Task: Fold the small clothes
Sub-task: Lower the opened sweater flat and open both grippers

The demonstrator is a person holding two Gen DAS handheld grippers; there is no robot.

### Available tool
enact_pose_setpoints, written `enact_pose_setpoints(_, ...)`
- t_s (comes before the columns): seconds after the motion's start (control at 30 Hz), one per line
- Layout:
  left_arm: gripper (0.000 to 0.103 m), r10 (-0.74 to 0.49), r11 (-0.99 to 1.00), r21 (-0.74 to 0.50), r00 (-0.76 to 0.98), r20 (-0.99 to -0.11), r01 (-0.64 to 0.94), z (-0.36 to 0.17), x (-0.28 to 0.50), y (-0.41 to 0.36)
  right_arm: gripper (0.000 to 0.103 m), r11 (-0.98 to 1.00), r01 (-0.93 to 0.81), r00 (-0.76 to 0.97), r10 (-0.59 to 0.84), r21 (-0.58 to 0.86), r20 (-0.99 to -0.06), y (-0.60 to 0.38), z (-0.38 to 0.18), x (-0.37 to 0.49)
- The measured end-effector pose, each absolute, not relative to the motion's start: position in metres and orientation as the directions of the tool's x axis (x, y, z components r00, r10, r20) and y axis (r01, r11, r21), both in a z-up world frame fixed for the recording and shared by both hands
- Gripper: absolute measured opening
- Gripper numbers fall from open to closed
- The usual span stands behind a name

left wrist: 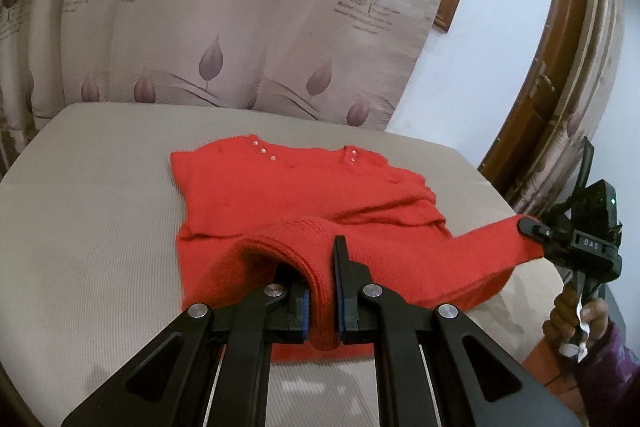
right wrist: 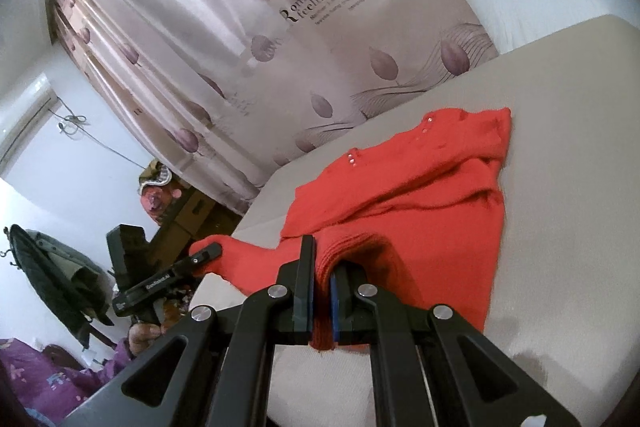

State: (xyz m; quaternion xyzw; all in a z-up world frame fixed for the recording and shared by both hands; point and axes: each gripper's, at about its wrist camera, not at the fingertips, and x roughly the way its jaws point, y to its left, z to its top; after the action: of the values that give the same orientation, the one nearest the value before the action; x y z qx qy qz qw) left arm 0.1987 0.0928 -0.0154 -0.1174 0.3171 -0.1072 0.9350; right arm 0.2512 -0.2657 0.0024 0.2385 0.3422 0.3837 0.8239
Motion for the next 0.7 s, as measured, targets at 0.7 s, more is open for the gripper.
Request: enact_pose_setpoints(0.7,0.009,-0.235,0.96,-0.266,0.767,-0.597,0.088,-0.022,0.269,0.095,0.007,0.644,-0.428,0.508,0.752,0.634,-0.42,-0.262,-0.003,0.323)
